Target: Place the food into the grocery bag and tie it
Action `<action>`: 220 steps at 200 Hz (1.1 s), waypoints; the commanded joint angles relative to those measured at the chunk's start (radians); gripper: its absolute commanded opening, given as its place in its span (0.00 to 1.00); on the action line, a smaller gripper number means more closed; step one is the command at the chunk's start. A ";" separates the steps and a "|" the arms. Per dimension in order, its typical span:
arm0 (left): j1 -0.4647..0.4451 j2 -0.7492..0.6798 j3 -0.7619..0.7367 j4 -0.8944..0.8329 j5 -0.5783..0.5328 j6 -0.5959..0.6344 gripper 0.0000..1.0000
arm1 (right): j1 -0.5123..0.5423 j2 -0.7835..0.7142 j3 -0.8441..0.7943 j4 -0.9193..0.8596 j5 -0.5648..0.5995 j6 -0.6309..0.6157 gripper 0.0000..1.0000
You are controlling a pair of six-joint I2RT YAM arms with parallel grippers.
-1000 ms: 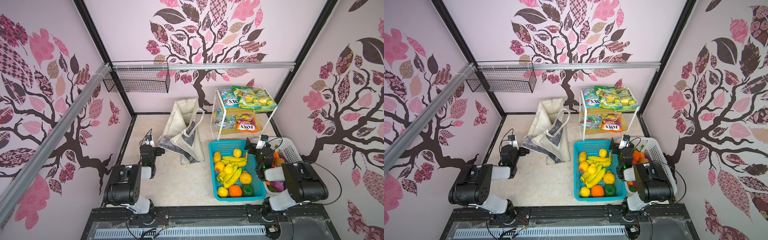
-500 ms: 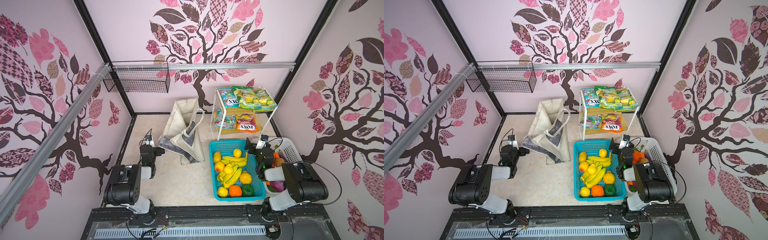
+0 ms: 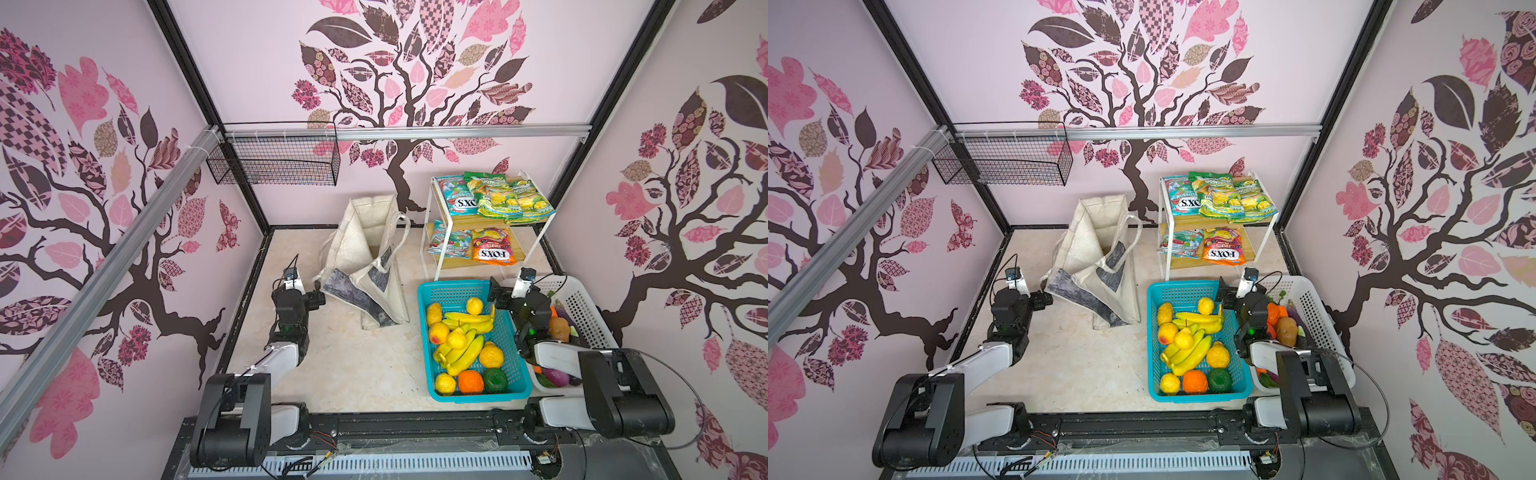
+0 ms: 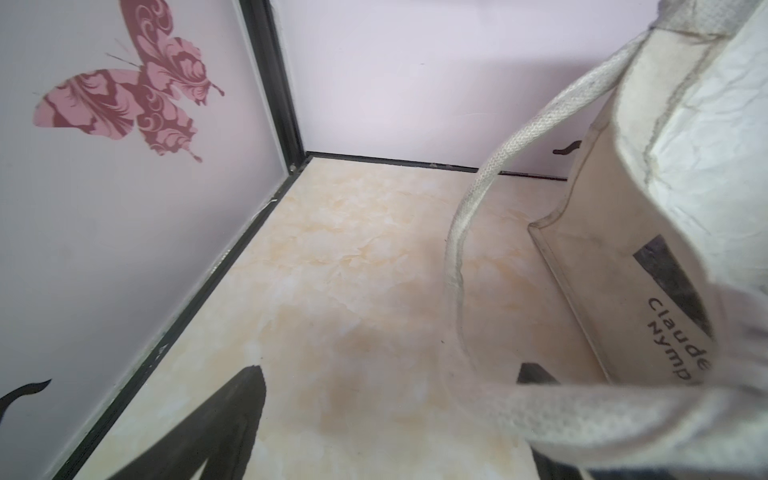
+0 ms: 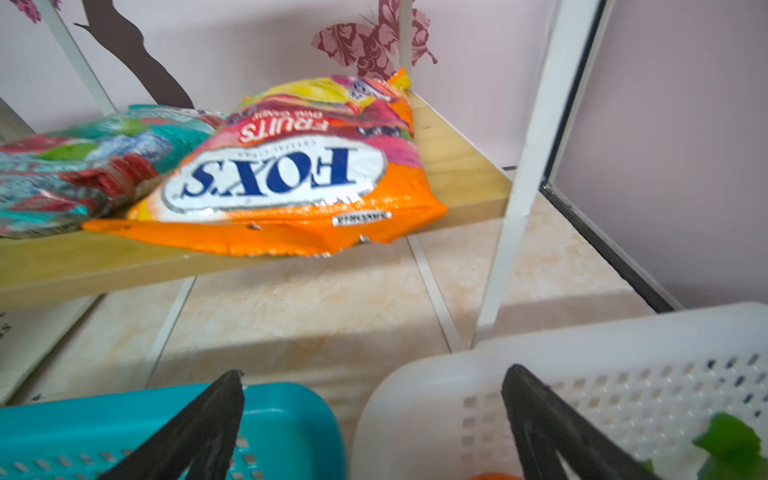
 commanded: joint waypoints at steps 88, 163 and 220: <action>0.019 -0.395 0.007 -0.467 0.203 -0.008 0.98 | 0.005 -0.217 0.140 -0.546 0.016 0.411 1.00; 0.010 -0.534 0.076 -0.711 0.157 -0.400 0.98 | 0.005 -0.367 0.104 -0.580 -0.402 0.427 1.00; 0.021 -0.599 0.262 -0.804 0.386 -0.557 0.98 | -0.001 -0.526 0.148 -0.712 -0.455 0.302 1.00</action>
